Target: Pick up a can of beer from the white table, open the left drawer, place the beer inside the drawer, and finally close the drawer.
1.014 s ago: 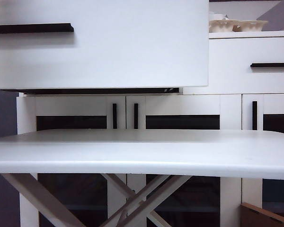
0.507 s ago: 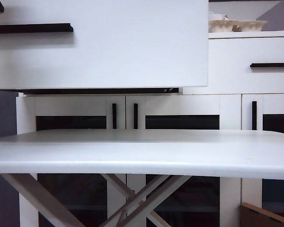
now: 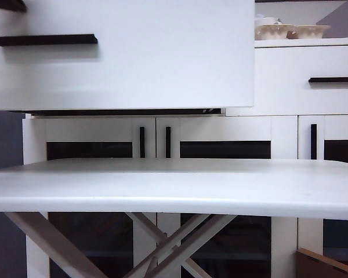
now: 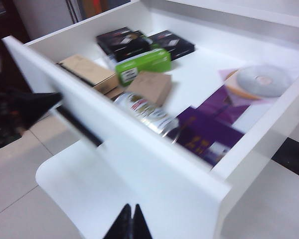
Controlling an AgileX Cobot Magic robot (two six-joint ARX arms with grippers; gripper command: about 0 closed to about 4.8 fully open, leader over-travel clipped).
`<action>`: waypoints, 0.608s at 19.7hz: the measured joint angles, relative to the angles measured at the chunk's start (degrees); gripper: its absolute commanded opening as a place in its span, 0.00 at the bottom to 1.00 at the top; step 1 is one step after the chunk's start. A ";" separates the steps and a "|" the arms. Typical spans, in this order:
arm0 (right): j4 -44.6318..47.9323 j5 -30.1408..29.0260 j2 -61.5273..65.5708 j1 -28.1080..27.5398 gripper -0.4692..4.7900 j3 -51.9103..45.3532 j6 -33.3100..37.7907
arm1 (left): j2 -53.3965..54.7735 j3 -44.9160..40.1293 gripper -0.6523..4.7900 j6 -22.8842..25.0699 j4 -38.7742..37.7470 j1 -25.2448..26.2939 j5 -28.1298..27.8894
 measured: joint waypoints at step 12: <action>-2.14 0.00 -1.11 0.00 0.08 0.00 0.22 | 11.89 -0.07 0.11 1.11 16.35 -0.09 -1.44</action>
